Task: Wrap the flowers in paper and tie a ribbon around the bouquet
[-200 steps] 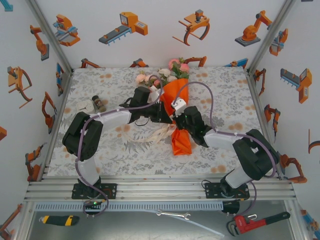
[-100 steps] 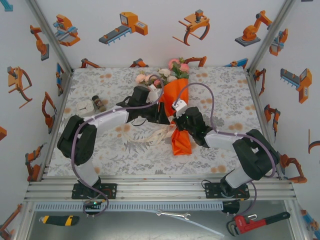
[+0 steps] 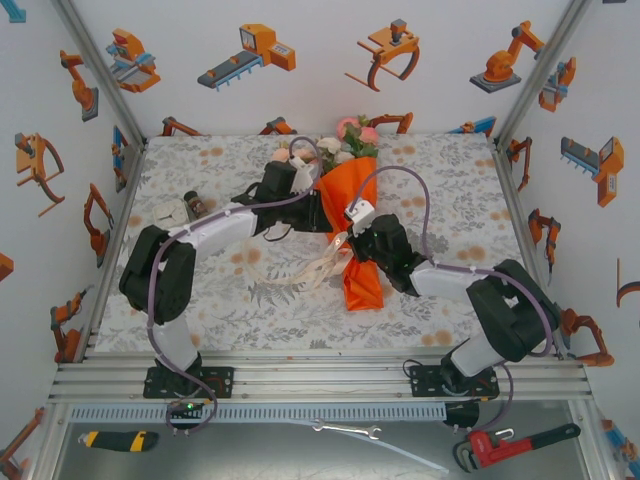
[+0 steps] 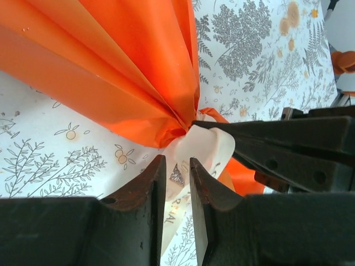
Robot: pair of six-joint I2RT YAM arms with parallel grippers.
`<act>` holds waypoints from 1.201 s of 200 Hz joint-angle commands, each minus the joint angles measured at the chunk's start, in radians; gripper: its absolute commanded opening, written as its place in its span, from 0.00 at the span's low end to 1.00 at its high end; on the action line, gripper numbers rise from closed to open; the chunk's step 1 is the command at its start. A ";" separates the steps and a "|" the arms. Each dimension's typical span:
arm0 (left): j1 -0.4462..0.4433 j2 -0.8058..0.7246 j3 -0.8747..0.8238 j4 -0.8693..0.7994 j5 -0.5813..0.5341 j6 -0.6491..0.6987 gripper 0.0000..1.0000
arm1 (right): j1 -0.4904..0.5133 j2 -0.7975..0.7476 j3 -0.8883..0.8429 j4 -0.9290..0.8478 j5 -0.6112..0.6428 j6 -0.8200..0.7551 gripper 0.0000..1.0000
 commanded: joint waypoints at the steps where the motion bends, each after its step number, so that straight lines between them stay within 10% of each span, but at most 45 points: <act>1: -0.001 0.034 0.025 0.040 0.067 -0.057 0.28 | -0.006 -0.021 -0.009 0.041 -0.019 -0.004 0.00; 123: -0.032 0.080 0.037 0.021 0.091 -0.021 0.44 | -0.007 -0.004 0.014 0.028 -0.042 0.000 0.00; 187: -0.038 0.112 0.085 0.001 0.095 -0.017 0.12 | -0.007 -0.011 0.026 -0.015 -0.074 -0.009 0.04; 240: -0.028 0.068 0.052 -0.023 -0.007 -0.009 0.00 | -0.007 -0.085 -0.010 -0.034 -0.069 0.015 0.35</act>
